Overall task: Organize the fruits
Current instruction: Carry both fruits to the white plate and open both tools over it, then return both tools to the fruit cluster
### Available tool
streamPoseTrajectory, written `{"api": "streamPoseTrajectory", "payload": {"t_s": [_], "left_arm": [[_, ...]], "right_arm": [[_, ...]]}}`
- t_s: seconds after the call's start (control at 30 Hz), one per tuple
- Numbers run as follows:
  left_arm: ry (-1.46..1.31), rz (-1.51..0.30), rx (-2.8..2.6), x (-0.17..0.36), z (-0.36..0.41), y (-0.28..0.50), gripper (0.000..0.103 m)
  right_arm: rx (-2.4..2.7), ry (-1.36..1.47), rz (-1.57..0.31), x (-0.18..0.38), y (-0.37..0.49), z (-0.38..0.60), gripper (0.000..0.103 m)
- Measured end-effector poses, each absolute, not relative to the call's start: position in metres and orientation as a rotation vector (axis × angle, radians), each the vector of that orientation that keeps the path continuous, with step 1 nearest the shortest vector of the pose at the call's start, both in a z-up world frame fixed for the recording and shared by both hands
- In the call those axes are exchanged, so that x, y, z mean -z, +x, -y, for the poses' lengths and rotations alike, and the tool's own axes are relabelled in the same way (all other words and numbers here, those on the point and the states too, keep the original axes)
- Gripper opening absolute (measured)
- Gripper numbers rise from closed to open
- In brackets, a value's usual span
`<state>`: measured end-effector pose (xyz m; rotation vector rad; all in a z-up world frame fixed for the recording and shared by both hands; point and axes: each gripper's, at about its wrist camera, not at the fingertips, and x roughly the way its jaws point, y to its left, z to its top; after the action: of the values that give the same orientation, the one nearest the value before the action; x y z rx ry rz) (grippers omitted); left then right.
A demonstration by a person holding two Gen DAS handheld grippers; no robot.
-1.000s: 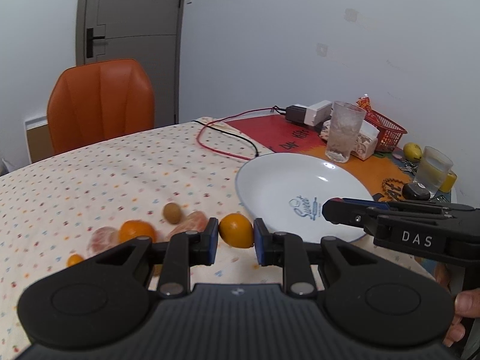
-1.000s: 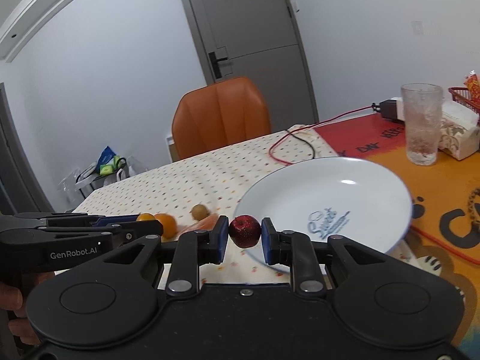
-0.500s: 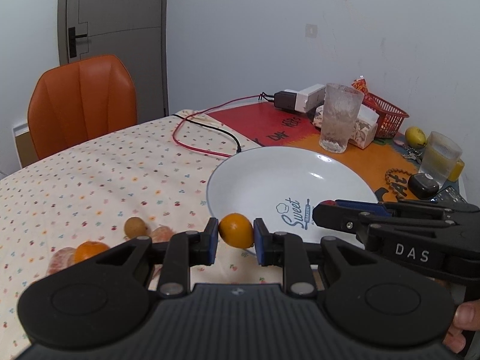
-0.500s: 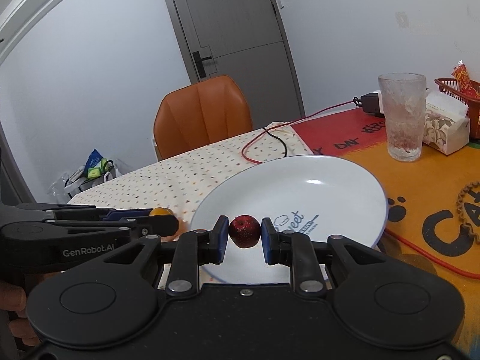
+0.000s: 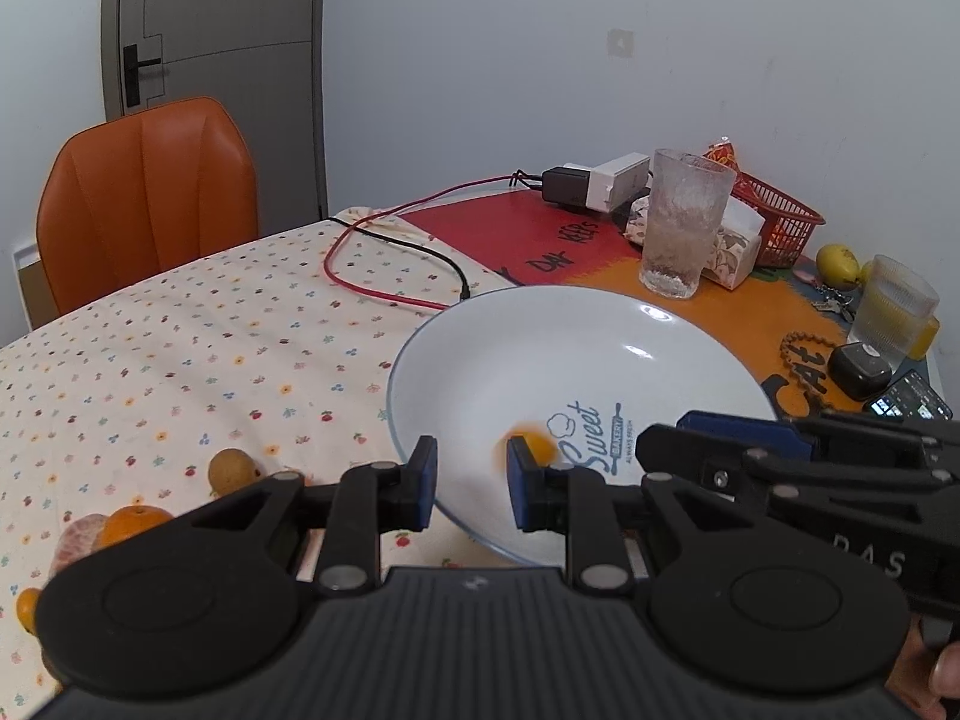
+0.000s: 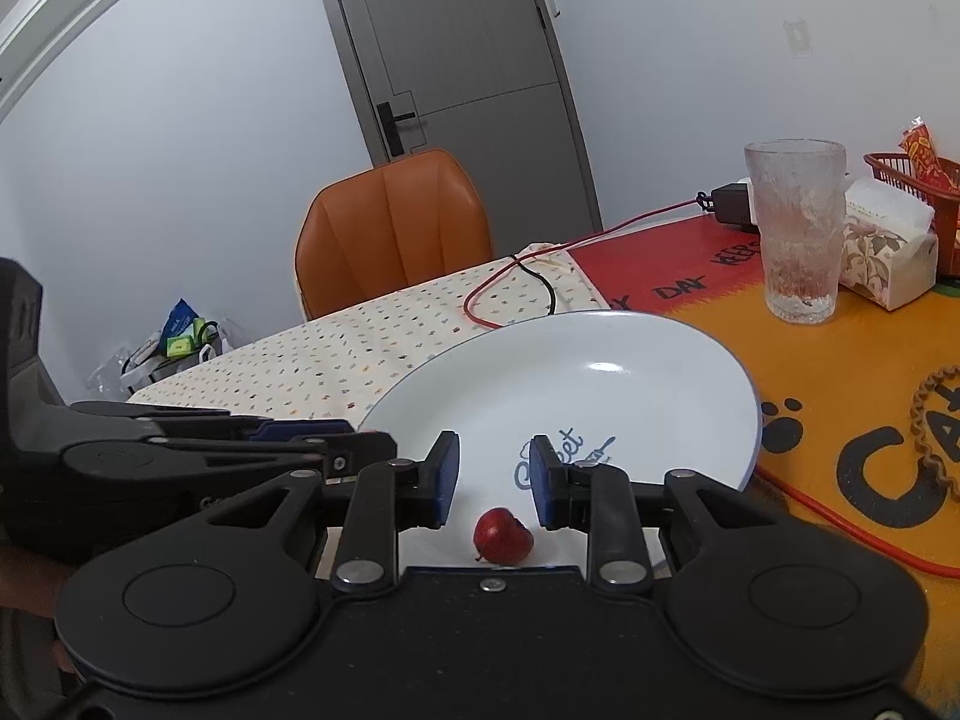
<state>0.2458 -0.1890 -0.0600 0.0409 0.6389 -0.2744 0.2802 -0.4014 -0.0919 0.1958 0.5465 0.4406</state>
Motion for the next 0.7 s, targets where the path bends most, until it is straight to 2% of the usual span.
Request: {"api": "streamPoseTrajectory", "payload": {"t_s": [0.27,0.3,0.57,0.7], "left_arm": [[0.045,-0.636,0.305,0.056,0.2,0.244,0.024],[0.046,-0.637,0.307,0.055,0.201,0.243,0.027],[0.033,-0.632,0.294,0.047,0.193,0.232,0.029],[0.018,-0.616,0.271,0.04,0.179,0.225,0.036]], "right_arm": [[-0.426,0.218,-0.539,0.089,0.271,0.407,0.033],[-0.422,0.218,-0.539,0.089,0.269,0.408,0.033],[-0.394,0.233,-0.554,0.092,0.26,0.417,0.037],[-0.397,0.244,-0.557,0.093,0.256,0.416,0.038]]}}
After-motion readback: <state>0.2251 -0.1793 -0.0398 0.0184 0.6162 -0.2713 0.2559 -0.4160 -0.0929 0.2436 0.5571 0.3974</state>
